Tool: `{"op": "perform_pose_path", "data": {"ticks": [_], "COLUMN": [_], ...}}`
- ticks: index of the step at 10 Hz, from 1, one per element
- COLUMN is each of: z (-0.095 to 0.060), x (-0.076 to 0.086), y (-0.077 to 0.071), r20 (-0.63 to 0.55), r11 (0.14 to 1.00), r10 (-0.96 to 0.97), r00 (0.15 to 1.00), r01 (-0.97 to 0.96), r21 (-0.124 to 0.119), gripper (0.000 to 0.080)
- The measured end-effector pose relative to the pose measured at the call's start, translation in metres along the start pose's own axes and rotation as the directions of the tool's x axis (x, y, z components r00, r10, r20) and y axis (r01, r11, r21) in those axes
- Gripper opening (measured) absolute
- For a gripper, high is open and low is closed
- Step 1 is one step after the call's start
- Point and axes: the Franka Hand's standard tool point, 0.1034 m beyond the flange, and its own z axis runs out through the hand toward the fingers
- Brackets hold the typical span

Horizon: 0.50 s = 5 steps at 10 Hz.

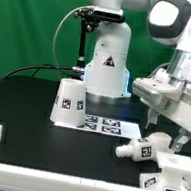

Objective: Assemble lamp

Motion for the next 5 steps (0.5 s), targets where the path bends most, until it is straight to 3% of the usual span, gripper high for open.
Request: {"op": "perform_pose_path", "data": {"ticks": [5], "z": [0.021], "x": [0.004], "y": [-0.011], "r20": [-0.004], "r11": [0.999], "r10": [0.021], "r00": [1.0], "r01": [-0.021], "r21": [0.035], "gripper": [0.0699]}}
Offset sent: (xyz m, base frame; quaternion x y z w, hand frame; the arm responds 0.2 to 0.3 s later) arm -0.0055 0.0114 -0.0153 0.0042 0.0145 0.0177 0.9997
